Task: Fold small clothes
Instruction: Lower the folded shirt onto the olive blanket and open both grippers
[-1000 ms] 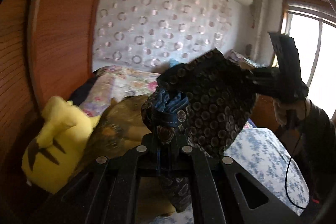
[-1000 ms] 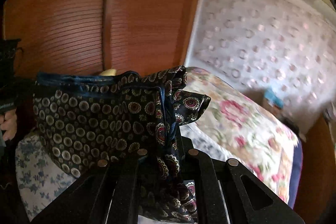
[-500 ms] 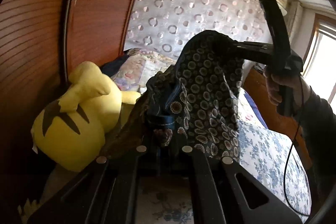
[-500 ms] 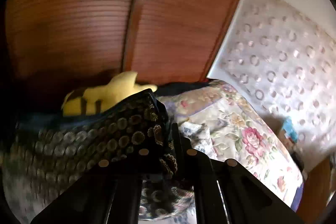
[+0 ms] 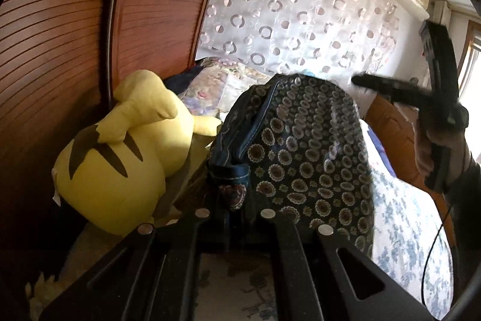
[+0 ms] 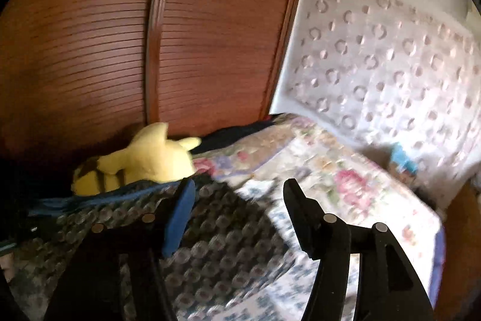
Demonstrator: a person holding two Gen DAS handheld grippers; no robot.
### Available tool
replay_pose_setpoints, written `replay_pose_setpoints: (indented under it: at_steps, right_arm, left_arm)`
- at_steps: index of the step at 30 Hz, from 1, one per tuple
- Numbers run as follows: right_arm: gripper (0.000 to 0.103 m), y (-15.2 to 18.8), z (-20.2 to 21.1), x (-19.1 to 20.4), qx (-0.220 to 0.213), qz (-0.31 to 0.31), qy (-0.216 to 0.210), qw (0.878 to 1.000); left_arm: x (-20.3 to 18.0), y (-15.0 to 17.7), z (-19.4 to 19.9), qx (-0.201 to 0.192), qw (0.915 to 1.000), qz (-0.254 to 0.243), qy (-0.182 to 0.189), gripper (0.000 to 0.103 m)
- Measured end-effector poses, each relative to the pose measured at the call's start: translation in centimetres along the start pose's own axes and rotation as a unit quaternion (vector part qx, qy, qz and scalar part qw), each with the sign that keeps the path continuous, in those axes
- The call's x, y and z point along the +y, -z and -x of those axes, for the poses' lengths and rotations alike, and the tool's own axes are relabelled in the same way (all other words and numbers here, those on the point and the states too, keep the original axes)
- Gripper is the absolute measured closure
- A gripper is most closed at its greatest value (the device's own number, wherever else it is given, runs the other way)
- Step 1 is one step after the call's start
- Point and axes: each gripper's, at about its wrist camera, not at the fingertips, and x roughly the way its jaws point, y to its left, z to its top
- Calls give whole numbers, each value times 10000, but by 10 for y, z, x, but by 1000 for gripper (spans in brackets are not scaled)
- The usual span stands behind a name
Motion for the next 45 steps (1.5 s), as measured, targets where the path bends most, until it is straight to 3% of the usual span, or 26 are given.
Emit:
replay_pose_setpoints:
  at_steps: [6, 10, 13, 17, 19, 23, 26, 34, 45]
  right_arm:
    - [40, 42, -24, 7, 565, -179, -144, 9981]
    - [40, 50, -46, 6, 806, -300, -321, 9958]
    - [40, 53, -63, 5, 879, -424, -301, 9948]
    - [40, 46, -57, 12, 745, -526, -55, 9958]
    - [40, 53, -35, 23, 617, -612, 11, 9962]
    - [40, 70, 4, 36, 378, -691, 43, 9969]
    - [40, 84, 38, 43, 231, -770, 101, 9967]
    - [40, 133, 120, 66, -34, -982, 456, 9941]
    - [35, 183, 207, 97, -277, -1457, 1356, 9796]
  left_arm:
    - [1, 12, 2, 101, 9999, -8, -104, 98]
    - [-5, 12, 7, 0, 9998, -103, -182, 97]
    - [-8, 11, 12, -116, 9996, -142, -226, 89]
    - [-12, 9, 28, -349, 9983, -328, -335, 64]
    - [-16, 9, 37, -480, 9968, -499, -388, 58]
    - [-28, 9, 52, -632, 9939, -822, -369, 20]
    - [-41, 11, 58, -601, 9925, -1001, -350, 14]
    - [-83, 29, 70, -630, 9880, -1411, -78, 13]
    - [-141, 54, 79, -602, 9816, -1773, 382, 13]
